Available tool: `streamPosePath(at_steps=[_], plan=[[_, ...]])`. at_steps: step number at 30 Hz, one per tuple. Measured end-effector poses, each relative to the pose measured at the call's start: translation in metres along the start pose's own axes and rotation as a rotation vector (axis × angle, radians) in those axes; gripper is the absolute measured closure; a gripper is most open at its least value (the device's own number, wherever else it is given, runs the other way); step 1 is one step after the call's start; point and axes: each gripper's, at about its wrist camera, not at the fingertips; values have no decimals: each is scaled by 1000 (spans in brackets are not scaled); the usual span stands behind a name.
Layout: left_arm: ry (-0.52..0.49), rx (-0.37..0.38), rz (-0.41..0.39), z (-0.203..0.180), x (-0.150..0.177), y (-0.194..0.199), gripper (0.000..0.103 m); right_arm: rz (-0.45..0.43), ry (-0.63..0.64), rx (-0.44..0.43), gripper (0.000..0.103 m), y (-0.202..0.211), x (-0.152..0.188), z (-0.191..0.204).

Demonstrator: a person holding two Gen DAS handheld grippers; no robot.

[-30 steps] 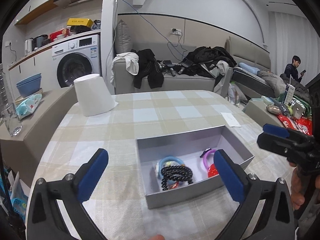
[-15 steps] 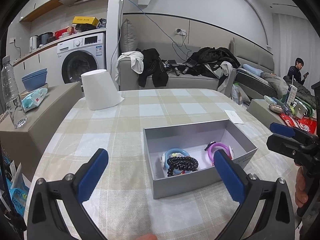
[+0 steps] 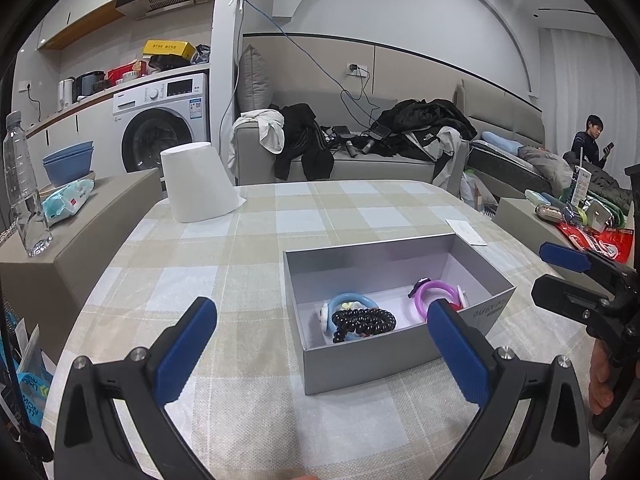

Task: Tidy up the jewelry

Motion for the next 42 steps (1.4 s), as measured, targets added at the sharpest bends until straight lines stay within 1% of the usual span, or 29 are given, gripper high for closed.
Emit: streamPosePath(at_steps=[5, 11, 42], plan=[[-4, 9, -14, -1, 1, 1, 1, -31, 45, 9, 0, 2, 5, 8], [-5, 19, -14, -1, 3, 1, 1, -74, 44, -8, 0, 6, 9, 8], [3, 26, -21, -1, 4, 2, 1, -82, 32, -12, 0, 6, 9, 5]])
Point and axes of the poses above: each gripper's, at about its wrist camera, not at the fingertips, and y roughly against the way its jaws point, z to its left, x to its underside, and after that the axes turned 11 degrees about z, right-handed
